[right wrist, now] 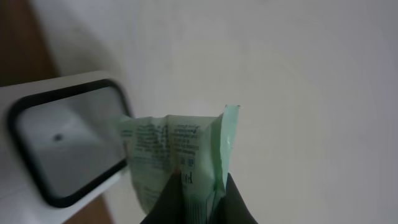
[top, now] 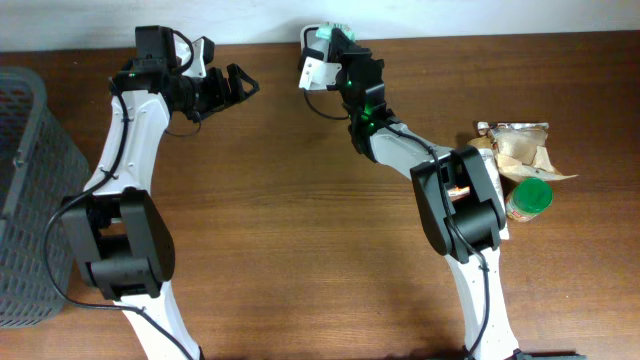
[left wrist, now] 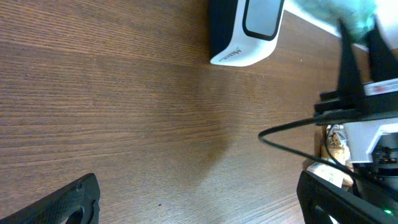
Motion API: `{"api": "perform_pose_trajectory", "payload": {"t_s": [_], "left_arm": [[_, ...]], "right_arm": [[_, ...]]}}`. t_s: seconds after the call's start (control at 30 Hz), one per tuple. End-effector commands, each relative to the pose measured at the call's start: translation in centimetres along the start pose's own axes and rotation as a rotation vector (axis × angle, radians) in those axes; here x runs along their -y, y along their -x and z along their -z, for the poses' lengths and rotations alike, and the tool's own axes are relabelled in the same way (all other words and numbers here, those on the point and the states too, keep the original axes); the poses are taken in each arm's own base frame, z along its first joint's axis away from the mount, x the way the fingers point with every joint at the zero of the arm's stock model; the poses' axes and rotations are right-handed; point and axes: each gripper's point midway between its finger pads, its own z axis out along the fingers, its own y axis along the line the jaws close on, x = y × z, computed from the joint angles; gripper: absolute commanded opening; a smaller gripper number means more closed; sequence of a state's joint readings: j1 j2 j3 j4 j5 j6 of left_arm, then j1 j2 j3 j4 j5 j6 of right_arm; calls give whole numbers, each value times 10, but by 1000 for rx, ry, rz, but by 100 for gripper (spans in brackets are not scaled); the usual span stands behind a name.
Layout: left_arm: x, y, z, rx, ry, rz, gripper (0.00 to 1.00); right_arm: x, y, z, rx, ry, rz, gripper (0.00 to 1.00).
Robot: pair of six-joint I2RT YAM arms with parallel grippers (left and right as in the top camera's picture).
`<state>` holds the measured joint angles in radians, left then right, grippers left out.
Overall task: Scan the item barcode
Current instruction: 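Lift the wipes pack with the right gripper and hold it over the scanner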
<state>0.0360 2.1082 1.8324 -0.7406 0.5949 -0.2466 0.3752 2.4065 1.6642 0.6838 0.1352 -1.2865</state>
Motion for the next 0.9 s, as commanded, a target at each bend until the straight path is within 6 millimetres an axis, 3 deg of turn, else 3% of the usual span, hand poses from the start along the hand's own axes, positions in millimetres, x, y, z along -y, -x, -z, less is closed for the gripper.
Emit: {"api": "perform_pose_trajectory", "payload": {"t_s": [0.0, 0.1, 0.13, 0.23, 0.43, 0.53, 0.63, 0.67, 0.77, 0.87], "left_arm": [[1, 3, 3, 9, -4, -12, 99], [1, 3, 3, 9, -4, -12, 99], [1, 3, 3, 9, -4, -12, 99], [1, 3, 3, 9, -4, -12, 99], [1, 3, 3, 9, -4, -12, 99], [1, 3, 3, 9, -4, -12, 99], [1, 3, 3, 9, -4, -12, 99], [1, 3, 3, 9, -4, -12, 99], [1, 3, 3, 9, -4, -12, 99], [1, 3, 3, 9, -4, -12, 99]], "right_arm": [[3, 3, -1, 13, 19, 1, 4], [25, 10, -1, 39, -67, -10, 4], [40, 15, 1, 58, -129, -17, 4], [54, 25, 4, 96, -188, -24, 4], [37, 19, 1, 118, -108, -13, 4], [-1, 7, -2, 76, 50, 0, 4], [-18, 6, 0, 62, 116, 6, 4], [-12, 8, -1, 70, 91, 5, 4], [51, 28, 4, 146, -165, -16, 4], [68, 32, 8, 163, -240, 5, 4]]}}
